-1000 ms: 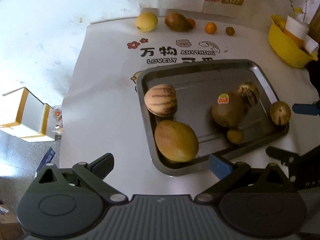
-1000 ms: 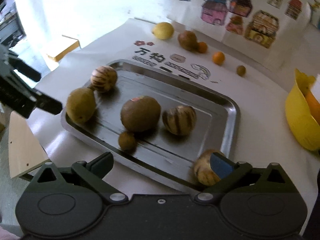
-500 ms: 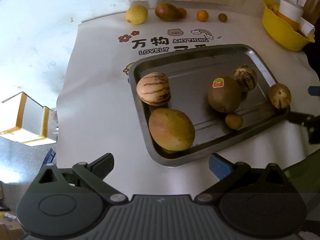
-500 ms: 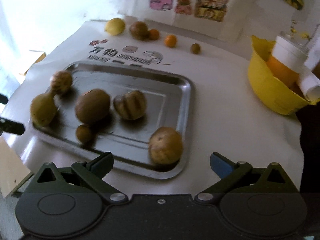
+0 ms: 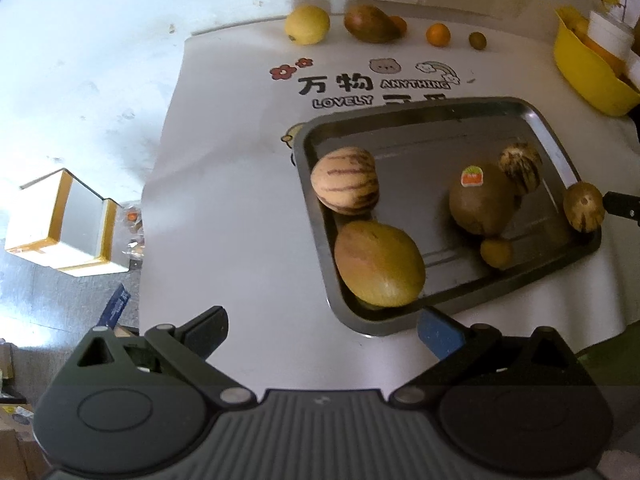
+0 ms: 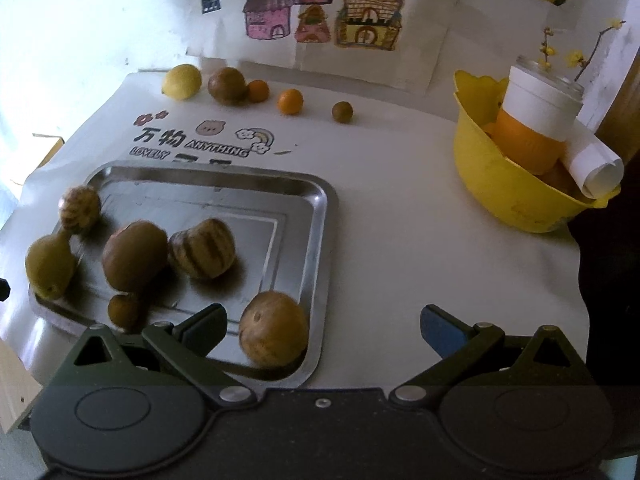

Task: Organize fruits
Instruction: 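Lift both open tools away from the tray toward the remaining fruits, then grasp the brown mango with left gripper while right gripper grasps an orange, then carry the mango with left tool and the orange with right tool over the tray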

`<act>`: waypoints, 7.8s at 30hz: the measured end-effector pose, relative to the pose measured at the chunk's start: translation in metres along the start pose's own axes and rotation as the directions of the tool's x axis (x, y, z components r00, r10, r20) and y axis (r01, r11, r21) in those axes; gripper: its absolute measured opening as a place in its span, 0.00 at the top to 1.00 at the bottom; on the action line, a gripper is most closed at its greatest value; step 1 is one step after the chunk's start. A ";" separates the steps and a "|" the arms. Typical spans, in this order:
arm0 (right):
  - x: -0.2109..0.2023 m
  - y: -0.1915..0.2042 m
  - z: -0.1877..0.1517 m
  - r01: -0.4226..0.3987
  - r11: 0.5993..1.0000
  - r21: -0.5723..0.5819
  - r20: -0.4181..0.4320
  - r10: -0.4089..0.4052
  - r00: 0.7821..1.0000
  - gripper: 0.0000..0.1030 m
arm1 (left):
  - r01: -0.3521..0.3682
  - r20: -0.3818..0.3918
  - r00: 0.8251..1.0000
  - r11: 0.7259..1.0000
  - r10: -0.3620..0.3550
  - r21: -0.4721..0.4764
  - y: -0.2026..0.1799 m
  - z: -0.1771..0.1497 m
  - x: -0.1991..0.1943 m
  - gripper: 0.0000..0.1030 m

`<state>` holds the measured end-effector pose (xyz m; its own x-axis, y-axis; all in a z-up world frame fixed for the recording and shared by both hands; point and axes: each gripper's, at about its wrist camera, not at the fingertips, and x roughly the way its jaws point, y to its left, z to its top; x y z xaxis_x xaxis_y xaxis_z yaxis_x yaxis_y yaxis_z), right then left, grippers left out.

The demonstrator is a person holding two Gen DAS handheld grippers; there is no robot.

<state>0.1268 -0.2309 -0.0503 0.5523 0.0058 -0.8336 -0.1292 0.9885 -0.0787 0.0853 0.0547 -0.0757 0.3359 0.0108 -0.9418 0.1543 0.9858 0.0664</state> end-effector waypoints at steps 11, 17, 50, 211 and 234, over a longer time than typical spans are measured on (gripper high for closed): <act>0.005 -0.010 0.041 -0.032 0.999 -0.024 0.043 0.033 0.999 0.01 | -0.016 0.056 0.998 0.999 0.018 -0.037 0.001 0.042 -0.011 0.00; 0.011 -0.009 0.064 -0.056 0.998 -0.041 0.069 0.059 0.996 0.01 | -0.018 0.087 0.996 0.998 0.024 -0.067 -0.002 0.071 -0.009 0.00; 0.102 -0.026 0.144 -0.094 0.986 -0.136 0.071 0.104 0.992 0.01 | 0.046 0.092 0.995 0.972 -0.025 -0.232 -0.042 0.215 0.065 0.00; 0.094 0.076 0.098 -0.349 0.859 -0.375 -0.115 0.330 0.937 0.66 | 0.322 0.022 0.941 0.873 -0.337 -0.366 0.003 0.124 0.067 0.46; 0.114 0.066 0.095 -0.329 0.883 -0.335 -0.178 0.284 0.942 0.66 | 0.260 -0.092 0.948 0.907 -0.305 -0.331 -0.023 0.145 0.087 0.46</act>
<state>0.2591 -0.1509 -0.0985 0.3375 0.2590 -0.9050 -0.5714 0.8204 0.0217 0.2458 0.0081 -0.1109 0.1855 -0.2752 -0.9433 -0.0801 0.9526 -0.2936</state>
